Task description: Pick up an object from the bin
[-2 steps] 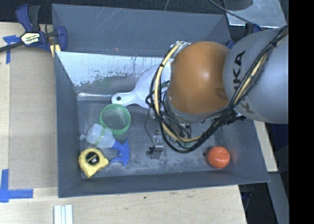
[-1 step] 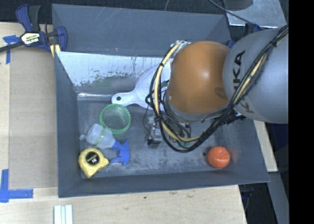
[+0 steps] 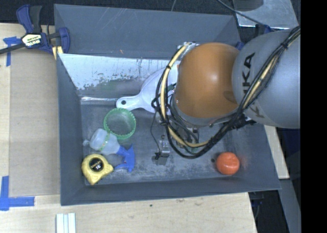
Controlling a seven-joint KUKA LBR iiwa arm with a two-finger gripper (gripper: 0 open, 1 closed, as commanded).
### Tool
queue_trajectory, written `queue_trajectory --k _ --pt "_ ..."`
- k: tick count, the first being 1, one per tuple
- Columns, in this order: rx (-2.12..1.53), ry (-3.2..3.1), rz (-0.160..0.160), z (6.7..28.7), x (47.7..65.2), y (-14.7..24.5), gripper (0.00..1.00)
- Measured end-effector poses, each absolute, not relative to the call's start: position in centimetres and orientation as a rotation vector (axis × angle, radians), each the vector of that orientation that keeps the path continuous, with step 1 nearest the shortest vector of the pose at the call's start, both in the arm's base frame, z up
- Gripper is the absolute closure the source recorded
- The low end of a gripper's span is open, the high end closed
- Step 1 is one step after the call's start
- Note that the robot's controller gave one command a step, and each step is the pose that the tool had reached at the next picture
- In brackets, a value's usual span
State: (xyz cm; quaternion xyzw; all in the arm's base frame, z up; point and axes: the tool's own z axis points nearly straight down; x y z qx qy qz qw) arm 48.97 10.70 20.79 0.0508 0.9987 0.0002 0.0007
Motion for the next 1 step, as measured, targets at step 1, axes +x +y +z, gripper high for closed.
queue_trajectory --k 1 --pt "0.160 3.136 0.001 20.79 48.97 10.70 1.00"
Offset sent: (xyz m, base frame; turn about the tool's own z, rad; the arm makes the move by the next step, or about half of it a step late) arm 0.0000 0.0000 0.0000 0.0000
